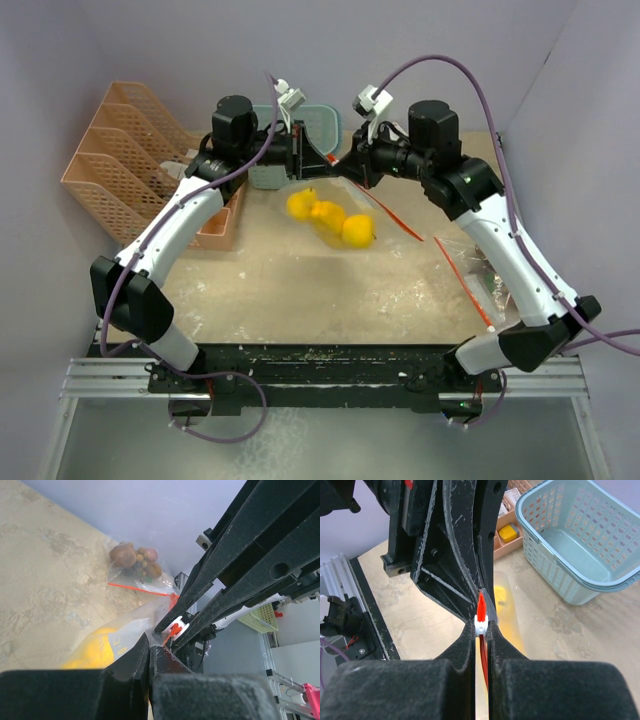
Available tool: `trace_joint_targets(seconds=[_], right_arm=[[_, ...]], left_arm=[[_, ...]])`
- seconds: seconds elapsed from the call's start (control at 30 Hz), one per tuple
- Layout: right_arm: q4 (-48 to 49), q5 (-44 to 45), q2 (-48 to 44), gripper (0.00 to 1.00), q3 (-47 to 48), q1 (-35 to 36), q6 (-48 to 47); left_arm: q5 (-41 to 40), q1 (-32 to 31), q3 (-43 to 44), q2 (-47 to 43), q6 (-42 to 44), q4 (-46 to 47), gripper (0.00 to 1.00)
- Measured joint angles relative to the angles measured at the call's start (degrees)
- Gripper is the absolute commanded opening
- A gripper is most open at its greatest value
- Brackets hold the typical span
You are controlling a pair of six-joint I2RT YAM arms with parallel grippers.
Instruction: Open the zip-top bag and remove the fake food
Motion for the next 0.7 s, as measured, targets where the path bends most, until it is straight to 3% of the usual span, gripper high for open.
trace_joint_targets(seconds=[0.43,0.7], right_arm=[[2.0,1.2,-5.7,0.0,-5.8,0.0,-1.0],[3.5,1.9,-9.5,0.0,-12.2,0.0,-1.0]], left_arm=[[2.1,1.3,3.3,-0.1,-2.9,1.0,0.0],[2.8,6.5,7.4,-0.2,-6.1,1.0,0.0]])
